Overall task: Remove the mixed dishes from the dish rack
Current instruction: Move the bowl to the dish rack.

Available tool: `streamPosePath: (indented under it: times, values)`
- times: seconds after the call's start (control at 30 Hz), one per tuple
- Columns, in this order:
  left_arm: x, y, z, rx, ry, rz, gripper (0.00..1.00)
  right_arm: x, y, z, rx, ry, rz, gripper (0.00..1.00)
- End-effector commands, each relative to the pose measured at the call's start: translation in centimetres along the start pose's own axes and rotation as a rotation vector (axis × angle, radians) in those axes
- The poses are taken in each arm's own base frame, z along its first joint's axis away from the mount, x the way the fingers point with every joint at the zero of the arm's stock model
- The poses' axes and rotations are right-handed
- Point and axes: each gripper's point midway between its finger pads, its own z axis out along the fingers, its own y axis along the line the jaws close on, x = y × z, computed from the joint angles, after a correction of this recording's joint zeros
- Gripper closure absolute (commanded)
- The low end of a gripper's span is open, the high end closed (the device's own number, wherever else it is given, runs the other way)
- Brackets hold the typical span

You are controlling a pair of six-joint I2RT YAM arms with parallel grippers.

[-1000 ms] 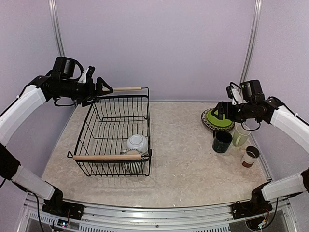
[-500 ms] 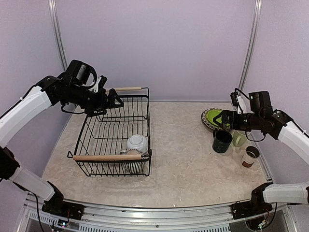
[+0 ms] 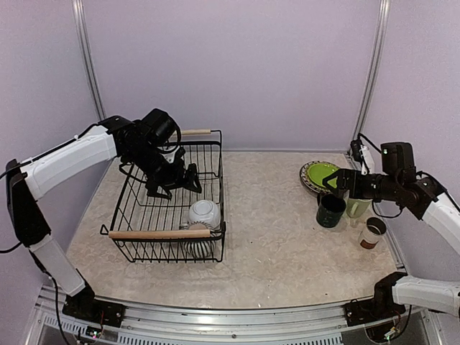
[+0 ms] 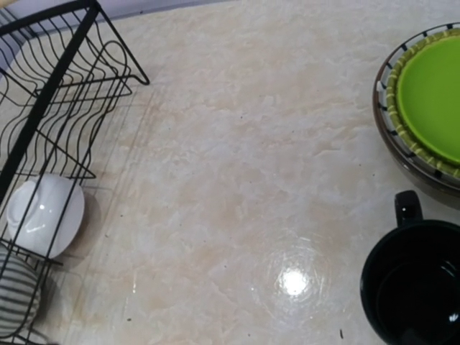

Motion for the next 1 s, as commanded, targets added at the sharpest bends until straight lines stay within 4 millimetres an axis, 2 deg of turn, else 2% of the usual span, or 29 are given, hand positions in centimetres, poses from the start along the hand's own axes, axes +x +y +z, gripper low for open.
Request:
streamPosePath:
  times: [0.0, 0.23, 0.43, 0.6, 0.73, 0.97]
  values:
    - [1.1, -0.1, 2.3, 0.013, 0.059, 0.03, 0.01, 0.5, -0.8, -0.7, 0.036, -0.01, 0.046, 0.0]
    - [-0.9, 0.8, 5.0, 0.057, 0.064, 0.038, 0.01, 0.9, -1.1, -0.7, 0.056, 0.014, 0.096, 0.0]
    - [-2.4, 2.3, 7.2, -0.035, 0.061, 0.082, 0.01, 1.5, -2.1, -0.3, 0.105, 0.028, 0.118, 0.0]
    - [-2.9, 2.4, 9.2, -0.026, 0.065, 0.079, 0.01, 1.1, -1.8, -0.1, 0.092, 0.034, 0.137, 0.0]
    - [-3.4, 3.3, 10.4, -0.076, 0.05, 0.084, 0.01, 0.8, -1.8, -0.3, 0.099, 0.024, 0.145, 0.0]
    - [-2.7, 4.4, 13.4, -0.107, 0.098, 0.07, 0.01, 0.9, -1.8, 0.0, 0.093, 0.032, 0.15, 0.0]
